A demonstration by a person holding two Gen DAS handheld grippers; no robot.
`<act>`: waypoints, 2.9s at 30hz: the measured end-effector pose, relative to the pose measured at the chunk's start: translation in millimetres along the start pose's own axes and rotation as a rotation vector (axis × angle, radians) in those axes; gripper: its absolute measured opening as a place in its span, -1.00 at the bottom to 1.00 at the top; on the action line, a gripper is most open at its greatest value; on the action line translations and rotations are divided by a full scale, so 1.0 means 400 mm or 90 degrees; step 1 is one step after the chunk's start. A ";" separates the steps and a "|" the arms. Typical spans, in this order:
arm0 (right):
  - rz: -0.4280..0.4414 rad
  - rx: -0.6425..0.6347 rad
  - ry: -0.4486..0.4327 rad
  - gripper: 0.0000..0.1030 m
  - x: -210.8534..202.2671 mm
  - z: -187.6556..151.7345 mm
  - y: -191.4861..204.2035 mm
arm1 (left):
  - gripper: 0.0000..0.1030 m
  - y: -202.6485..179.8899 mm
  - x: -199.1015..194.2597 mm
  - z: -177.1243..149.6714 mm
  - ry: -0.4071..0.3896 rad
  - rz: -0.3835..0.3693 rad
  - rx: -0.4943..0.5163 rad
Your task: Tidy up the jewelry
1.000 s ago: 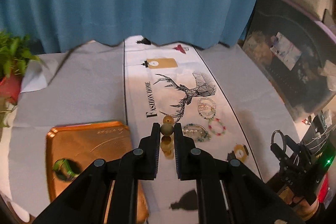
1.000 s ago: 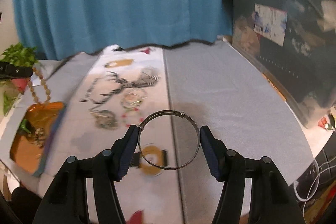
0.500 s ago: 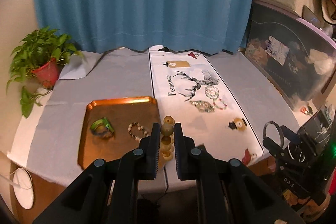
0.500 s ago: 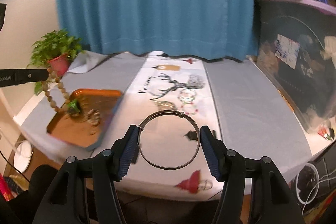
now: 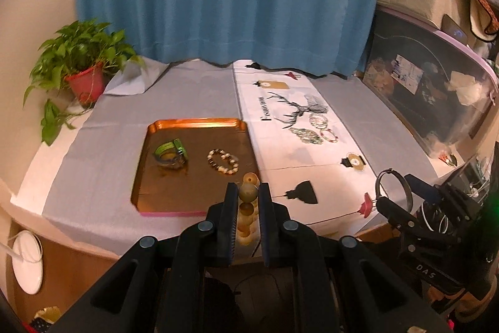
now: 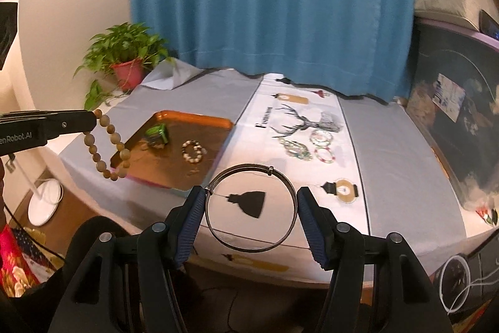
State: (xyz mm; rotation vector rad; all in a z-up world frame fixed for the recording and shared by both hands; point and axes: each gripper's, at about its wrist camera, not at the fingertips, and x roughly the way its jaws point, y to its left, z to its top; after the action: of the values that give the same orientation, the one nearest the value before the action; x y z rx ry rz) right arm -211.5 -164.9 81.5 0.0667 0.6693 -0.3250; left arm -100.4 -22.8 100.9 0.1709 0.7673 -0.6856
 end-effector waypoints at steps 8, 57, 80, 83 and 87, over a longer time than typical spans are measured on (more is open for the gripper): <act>0.031 -0.017 0.016 0.18 0.074 0.021 0.054 | -0.80 0.083 0.029 -0.011 -0.001 0.032 -0.031; 0.106 -0.077 0.100 0.53 0.514 0.098 0.183 | 0.99 0.307 0.365 0.007 0.033 0.181 -0.095; 0.025 -0.002 -0.124 0.53 -0.194 0.012 0.094 | 0.99 -0.030 -0.102 -0.093 -0.085 0.164 -0.028; 0.029 0.006 -0.131 0.53 -0.220 -0.001 0.082 | 0.99 -0.050 -0.127 -0.095 -0.098 0.169 -0.028; 0.031 0.012 -0.131 0.53 -0.227 -0.009 0.067 | 0.99 -0.066 -0.140 -0.095 -0.103 0.173 -0.028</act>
State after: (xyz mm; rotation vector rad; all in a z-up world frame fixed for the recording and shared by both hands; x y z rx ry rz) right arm -272.1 -114.1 133.9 0.0670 0.4598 -0.2866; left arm -167.9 -0.2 114.9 0.1732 0.5899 -0.4191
